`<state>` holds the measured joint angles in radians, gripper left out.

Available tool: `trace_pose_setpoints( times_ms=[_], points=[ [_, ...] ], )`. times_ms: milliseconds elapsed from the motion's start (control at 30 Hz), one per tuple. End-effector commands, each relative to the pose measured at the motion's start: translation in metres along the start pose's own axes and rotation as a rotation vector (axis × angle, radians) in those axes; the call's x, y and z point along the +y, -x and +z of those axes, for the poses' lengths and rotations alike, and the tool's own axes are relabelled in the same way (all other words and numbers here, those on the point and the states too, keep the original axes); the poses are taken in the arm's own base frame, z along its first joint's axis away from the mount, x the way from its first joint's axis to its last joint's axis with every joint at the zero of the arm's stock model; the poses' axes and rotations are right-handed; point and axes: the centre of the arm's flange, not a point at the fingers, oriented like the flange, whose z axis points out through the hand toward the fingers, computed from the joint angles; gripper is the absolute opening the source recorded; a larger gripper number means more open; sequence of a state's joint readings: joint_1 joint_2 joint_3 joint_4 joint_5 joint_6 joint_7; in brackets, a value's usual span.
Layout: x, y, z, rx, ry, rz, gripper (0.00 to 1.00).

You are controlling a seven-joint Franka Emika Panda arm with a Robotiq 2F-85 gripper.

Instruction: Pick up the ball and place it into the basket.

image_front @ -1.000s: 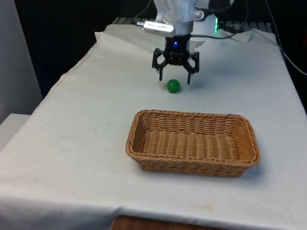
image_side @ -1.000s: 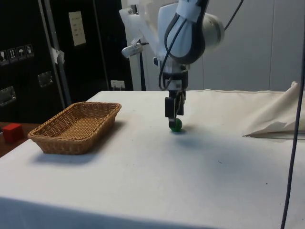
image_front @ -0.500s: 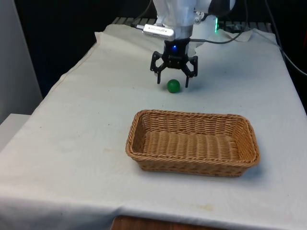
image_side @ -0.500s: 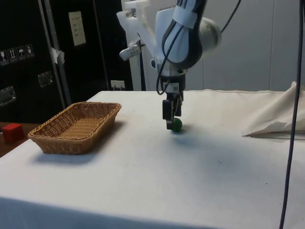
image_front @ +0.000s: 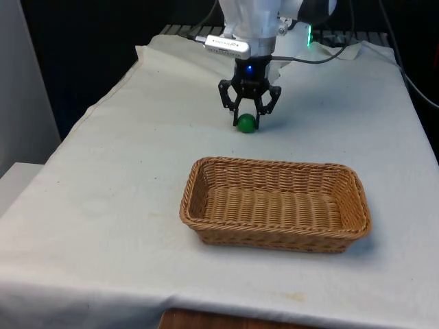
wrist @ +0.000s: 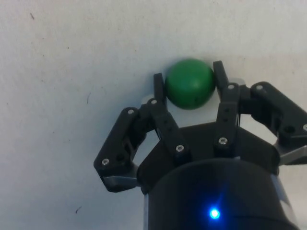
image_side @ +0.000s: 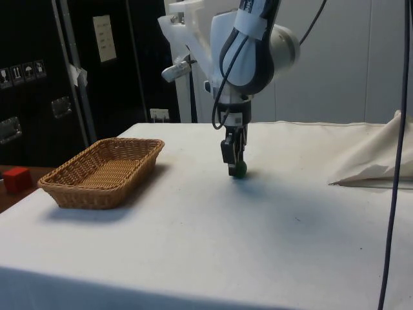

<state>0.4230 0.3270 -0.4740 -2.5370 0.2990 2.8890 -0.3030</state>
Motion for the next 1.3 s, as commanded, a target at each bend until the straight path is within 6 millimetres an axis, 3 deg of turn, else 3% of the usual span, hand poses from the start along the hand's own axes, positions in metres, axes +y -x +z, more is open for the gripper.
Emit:
trace_pose_setpoints(
  times_ms=[0,400,733,1267],
  points=[
    [-0.002,0.0,0.0,0.011,-0.002,0.002,0.01],
    [0.002,-0.004,-0.01,0.02,-0.01,0.011,0.02],
    [0.005,-0.011,-0.043,0.052,-0.058,0.027,0.02],
    [0.011,-0.039,-0.091,0.067,-0.096,0.028,0.02]
  ],
)
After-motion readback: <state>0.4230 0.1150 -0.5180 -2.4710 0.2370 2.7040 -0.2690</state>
